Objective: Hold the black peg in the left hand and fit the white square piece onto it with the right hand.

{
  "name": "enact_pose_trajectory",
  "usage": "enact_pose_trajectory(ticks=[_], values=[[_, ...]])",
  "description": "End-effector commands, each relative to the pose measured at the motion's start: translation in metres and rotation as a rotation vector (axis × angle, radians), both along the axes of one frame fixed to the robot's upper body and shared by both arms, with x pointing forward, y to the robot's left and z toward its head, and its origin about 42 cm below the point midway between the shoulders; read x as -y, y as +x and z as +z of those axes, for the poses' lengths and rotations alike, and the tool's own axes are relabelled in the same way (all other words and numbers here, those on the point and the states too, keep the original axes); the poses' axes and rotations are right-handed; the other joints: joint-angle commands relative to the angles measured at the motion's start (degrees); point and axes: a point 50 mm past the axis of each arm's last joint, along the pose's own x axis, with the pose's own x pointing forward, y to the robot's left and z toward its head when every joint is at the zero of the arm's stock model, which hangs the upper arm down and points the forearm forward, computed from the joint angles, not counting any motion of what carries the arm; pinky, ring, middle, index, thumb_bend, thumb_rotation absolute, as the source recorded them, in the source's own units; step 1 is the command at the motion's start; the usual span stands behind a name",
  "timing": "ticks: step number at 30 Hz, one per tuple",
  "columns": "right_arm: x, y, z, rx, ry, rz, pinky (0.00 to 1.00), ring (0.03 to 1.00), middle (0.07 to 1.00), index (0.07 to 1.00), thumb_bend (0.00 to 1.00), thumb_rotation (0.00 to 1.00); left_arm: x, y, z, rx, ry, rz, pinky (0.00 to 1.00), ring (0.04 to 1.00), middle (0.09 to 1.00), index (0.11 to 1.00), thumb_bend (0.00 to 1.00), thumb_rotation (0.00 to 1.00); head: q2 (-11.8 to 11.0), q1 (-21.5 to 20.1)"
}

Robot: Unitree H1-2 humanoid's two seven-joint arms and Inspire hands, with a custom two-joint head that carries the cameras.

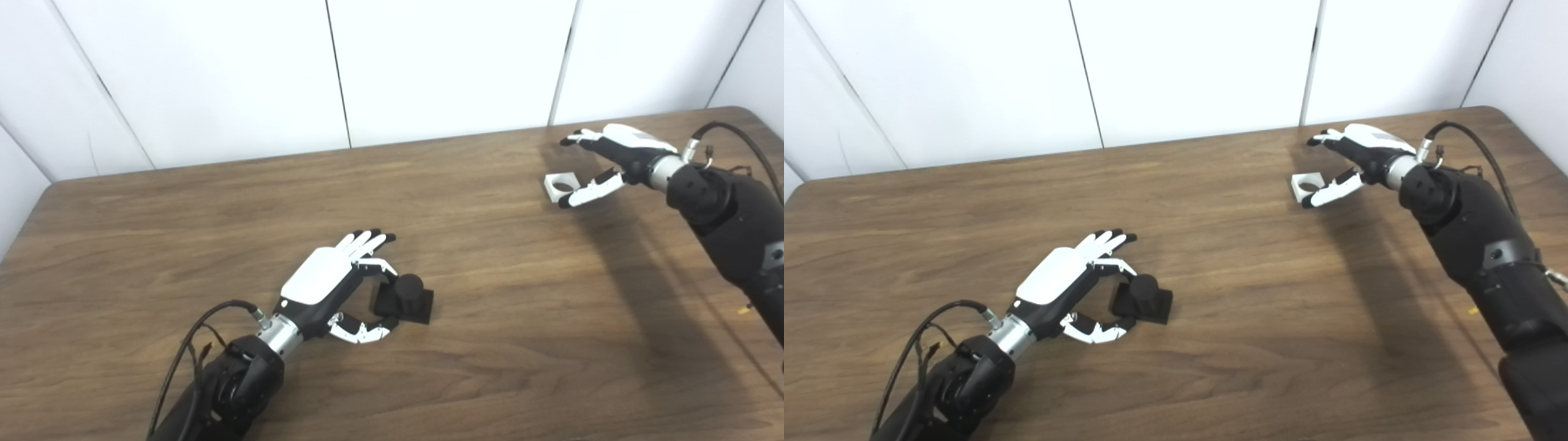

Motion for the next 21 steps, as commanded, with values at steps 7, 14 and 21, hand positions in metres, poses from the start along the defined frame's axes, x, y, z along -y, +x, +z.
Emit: enact_pose_trajectory(ticks=[7, 14, 21], values=[[0.0, 0.017, 0.029, 0.046, -0.025, 0.0, 0.99, 1.0, 1.0, 0.942, 0.78, 0.32, -0.017, -0.005, -0.02, -0.076, 0.129, 0.031, 1.0, 1.0, 0.977, 0.577, 0.93, 0.22, 0.09, 0.61], [-0.001, 0.021, 0.023, 0.012, -0.05, -0.003, 1.0, 1.0, 1.0, 0.93, 0.75, 0.3, -0.019, -0.008, -0.02, -0.079, 0.131, 0.035, 1.0, 1.0, 0.981, 0.578, 0.92, 0.23, 0.28, 0.97], [-0.005, 0.024, 0.02, 0.009, -0.096, 0.014, 1.0, 1.0, 1.0, 0.897, 0.73, 0.33, -0.023, -0.011, -0.021, -0.086, 0.127, 0.046, 1.0, 1.0, 0.98, 0.582, 0.92, 0.23, 0.4, 1.2]])
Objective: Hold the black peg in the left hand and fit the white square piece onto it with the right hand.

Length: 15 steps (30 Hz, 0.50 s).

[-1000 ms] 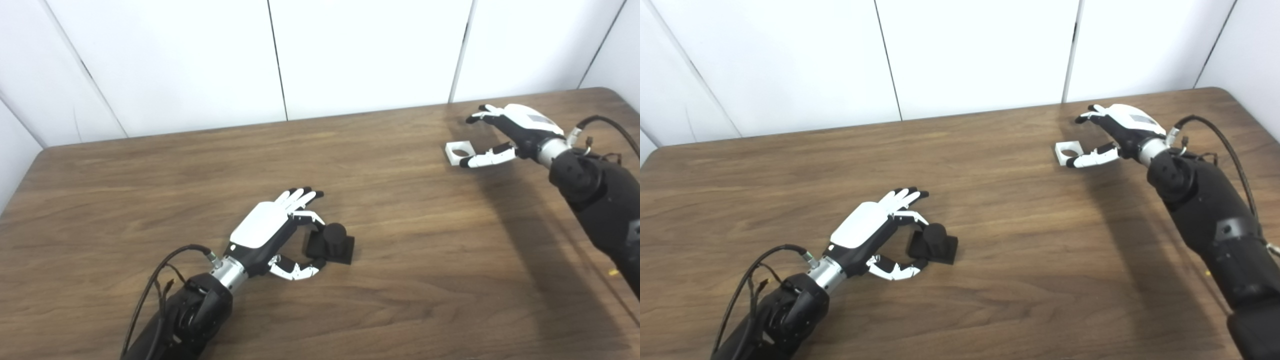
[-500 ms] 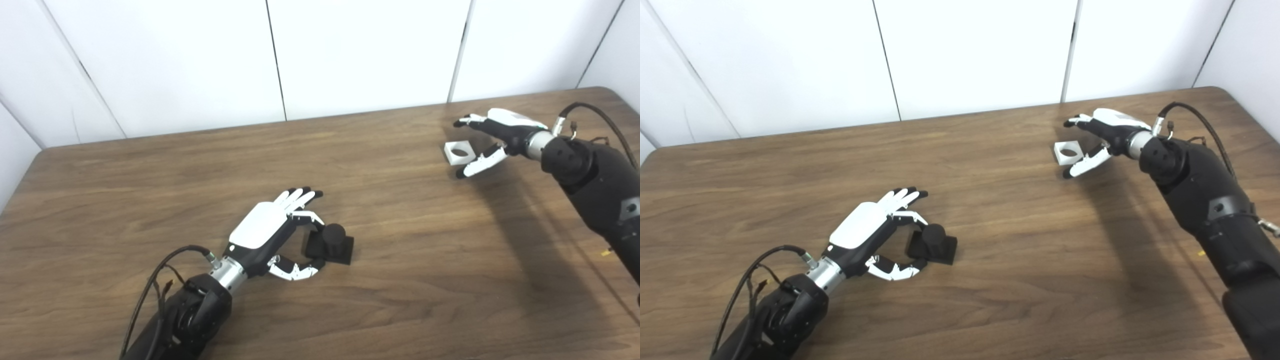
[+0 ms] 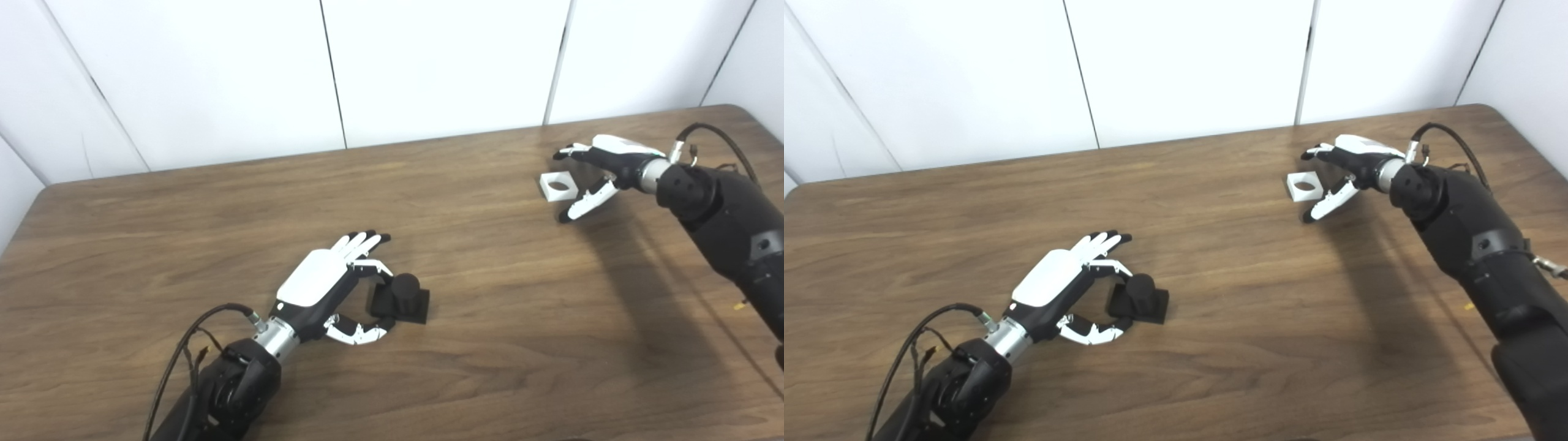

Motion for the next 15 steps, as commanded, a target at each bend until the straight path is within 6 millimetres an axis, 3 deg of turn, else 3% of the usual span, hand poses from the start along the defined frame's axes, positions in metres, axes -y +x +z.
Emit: enact_pose_trajectory(ticks=[1, 8, 15], values=[[-0.001, 0.012, 0.027, 0.08, -0.041, 0.018, 1.0, 1.0, 1.0, 0.886, 0.72, 0.33, -0.019, -0.007, -0.018, -0.077, 0.13, 0.026, 1.0, 1.0, 0.979, 0.582, 0.92, 0.23, 0.1, 0.02], [-0.003, 0.015, 0.02, 0.152, -0.085, 0.025, 0.96, 0.965, 0.951, 0.726, 0.65, 0.31, -0.019, -0.009, -0.019, -0.077, 0.133, 0.025, 1.0, 1.0, 0.979, 0.585, 0.92, 0.24, 0.3, 0.57], [-0.004, 0.019, 0.013, 0.171, -0.098, 0.017, 0.96, 0.954, 0.932, 0.689, 0.62, 0.36, -0.021, -0.009, -0.02, -0.072, 0.133, 0.026, 1.0, 1.0, 0.98, 0.583, 0.91, 0.27, 0.49, 0.98]])
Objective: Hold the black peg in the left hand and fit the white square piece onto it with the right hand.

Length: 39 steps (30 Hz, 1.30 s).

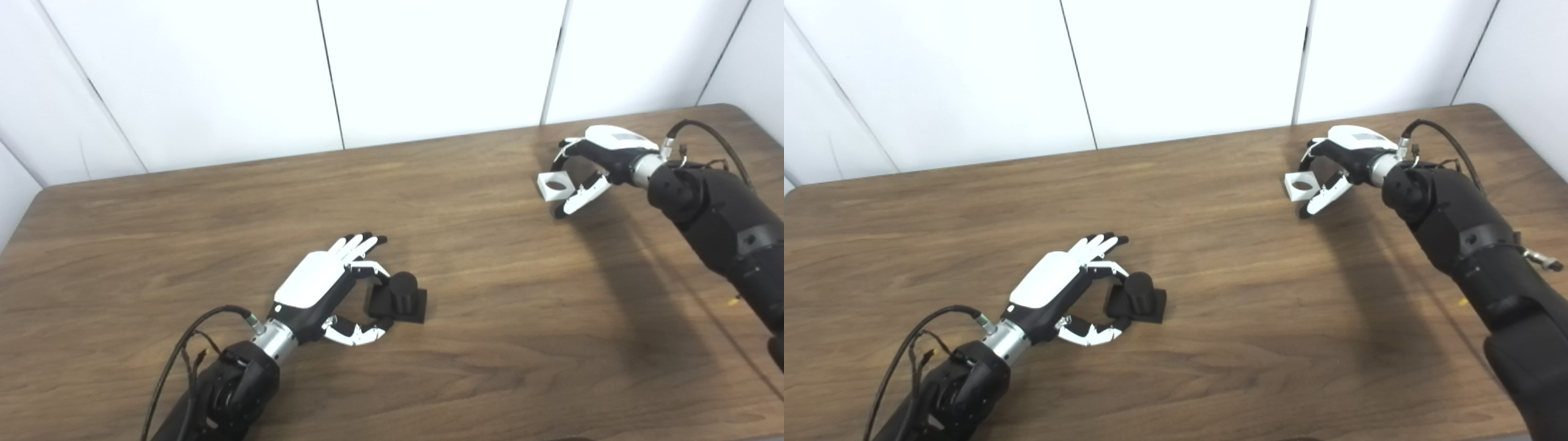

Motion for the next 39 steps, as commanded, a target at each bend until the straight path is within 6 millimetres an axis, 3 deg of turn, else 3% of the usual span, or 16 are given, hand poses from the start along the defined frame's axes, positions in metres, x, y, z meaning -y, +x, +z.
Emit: enact_pose_trajectory(ticks=[1, 23, 29, 32, 39], values=[[0.0, 0.01, 0.017, 0.064, -0.03, -0.004, 0.96, 0.954, 0.931, 0.687, 0.61, 0.36, -0.018, -0.007, -0.019, -0.062, 0.13, 0.009, 1.0, 1.0, 0.98, 0.583, 0.91, 0.27, 0.06, -0.06], [0.001, 0.012, 0.011, 0.085, -0.03, 0.014, 0.93, 0.929, 0.896, 0.665, 0.61, 0.4, -0.021, -0.008, -0.016, -0.053, 0.13, 0.015, 1.0, 1.0, 0.982, 0.586, 0.91, 0.29, 0.48, 0.57], [0.002, 0.013, 0.008, 0.113, -0.039, 0.023, 0.9, 0.908, 0.87, 0.612, 0.64, 0.31, -0.022, -0.006, -0.015, -0.057, 0.13, 0.02, 1.0, 1.0, 0.981, 0.583, 0.91, 0.28, 0.55, 0.75], [0.003, 0.013, 0.006, 0.127, -0.04, 0.026, 0.88, 0.893, 0.856, 0.5, 0.52, 0.16, -0.022, -0.005, -0.014, -0.058, 0.135, 0.021, 1.0, 1.0, 0.984, 0.585, 0.91, 0.27, 0.6, 1.12], [0.004, 0.014, 0.003, 0.154, -0.022, 0.031, 0.91, 0.889, 0.838, 0.484, 0.52, 0.14, -0.023, -0.004, -0.014, -0.056, 0.129, 0.021, 1.0, 1.0, 0.978, 0.582, 0.91, 0.27, 0.62, 1.19]])
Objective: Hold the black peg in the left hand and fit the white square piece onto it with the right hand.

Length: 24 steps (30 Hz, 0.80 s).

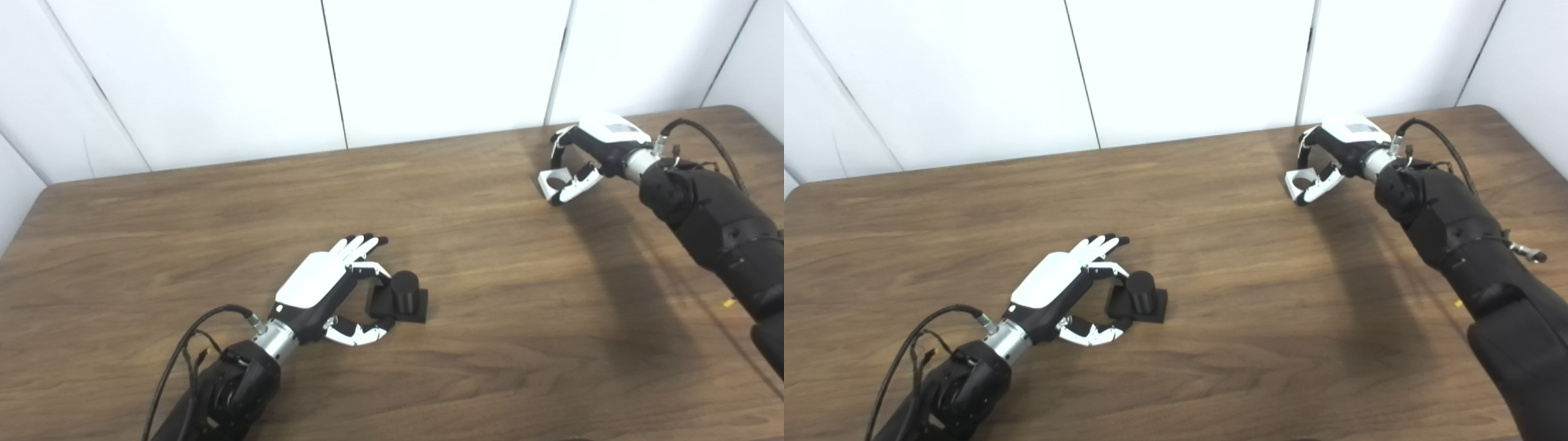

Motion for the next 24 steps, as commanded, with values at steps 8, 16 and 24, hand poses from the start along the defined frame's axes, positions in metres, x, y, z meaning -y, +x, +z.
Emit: enact_pose_trajectory(ticks=[8, 16, 24], values=[[0.013, 0.003, 0.01, 0.02, -0.037, -0.036, 0.94, 0.907, 0.837, 0.484, 0.52, 0.14, -0.021, -0.004, -0.014, -0.05, 0.12, 0.01, 1.0, 1.0, 0.975, 0.578, 0.92, 0.27, 0.21, -0.1], [0.015, 0.002, 0.01, 0.03, -0.035, -0.039, 0.95, 0.907, 0.833, 0.485, 0.52, 0.14, -0.02, -0.004, -0.015, -0.054, 0.127, 0.009, 1.0, 1.0, 0.983, 0.579, 0.91, 0.28, 0.06, -0.13], [0.012, -0.003, 0.02, 0.122, 0.038, -0.013, 0.96, 0.9, 0.823, 0.484, 0.52, 0.14, -0.021, -0.003, -0.016, -0.053, 0.12, 0.017, 1.0, 1.0, 0.979, 0.575, 0.91, 0.27, 0.03, -0.45]])
